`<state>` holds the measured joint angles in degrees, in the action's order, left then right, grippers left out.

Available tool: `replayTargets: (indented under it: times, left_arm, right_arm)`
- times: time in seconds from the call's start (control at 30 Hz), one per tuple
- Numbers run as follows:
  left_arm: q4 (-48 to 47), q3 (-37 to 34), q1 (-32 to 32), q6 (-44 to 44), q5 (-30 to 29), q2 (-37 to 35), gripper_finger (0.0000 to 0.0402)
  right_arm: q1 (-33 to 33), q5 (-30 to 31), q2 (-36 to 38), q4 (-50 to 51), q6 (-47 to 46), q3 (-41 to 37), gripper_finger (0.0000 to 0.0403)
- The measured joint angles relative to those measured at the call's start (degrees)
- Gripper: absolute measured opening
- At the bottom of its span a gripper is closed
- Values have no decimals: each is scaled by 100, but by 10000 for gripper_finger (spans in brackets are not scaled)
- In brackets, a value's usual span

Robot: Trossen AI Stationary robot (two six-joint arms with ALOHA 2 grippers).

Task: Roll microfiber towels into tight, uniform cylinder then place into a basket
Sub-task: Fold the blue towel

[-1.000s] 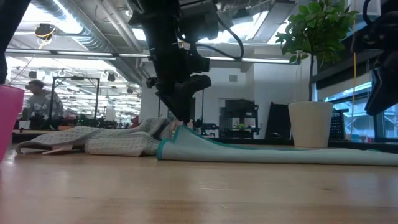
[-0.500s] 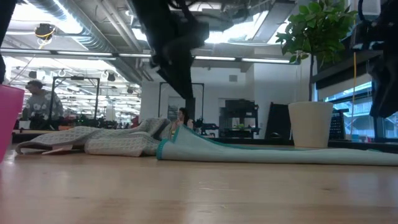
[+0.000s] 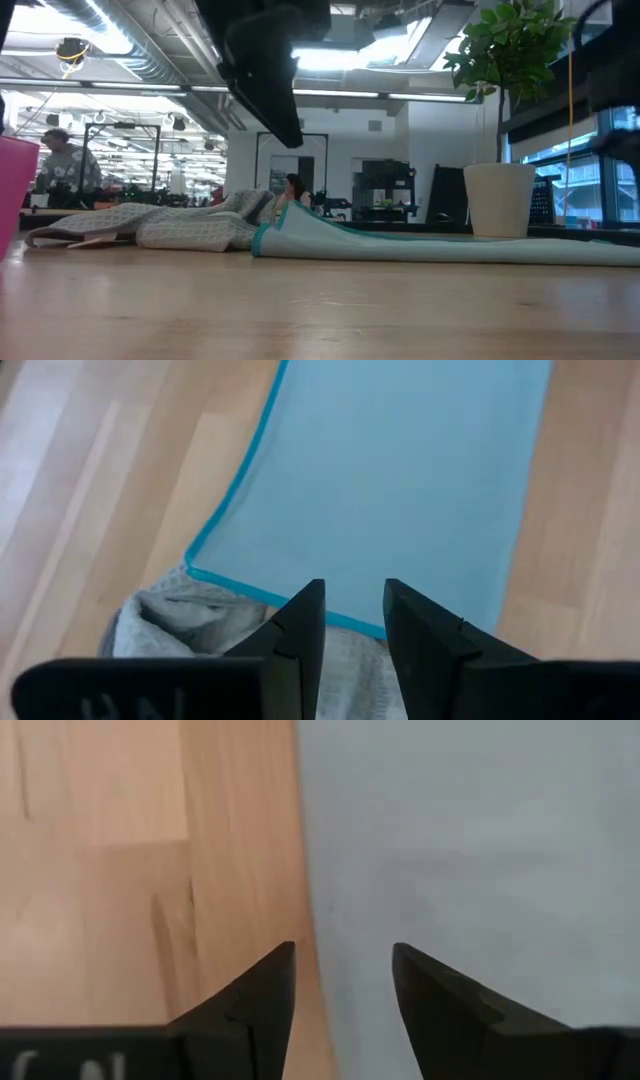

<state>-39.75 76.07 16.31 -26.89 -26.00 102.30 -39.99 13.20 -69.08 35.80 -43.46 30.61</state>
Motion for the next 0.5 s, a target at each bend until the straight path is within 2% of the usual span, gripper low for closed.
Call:
replayTargets:
  times: [0.2, 0.4, 0.5]
  left_arm:
    - [0, 0, 64, -4, -2, 2, 94]
    - [0, 0, 60, -9, -5, 7, 94]
    - [0, 0, 60, -13, -5, 7, 94]
  right_arm:
    - [-2, -291, 0, -466, -287, -442, 169]
    - [-2, -232, 14, -562, -388, -666, 168]
    - [-4, -151, 14, -565, -517, -740, 156]
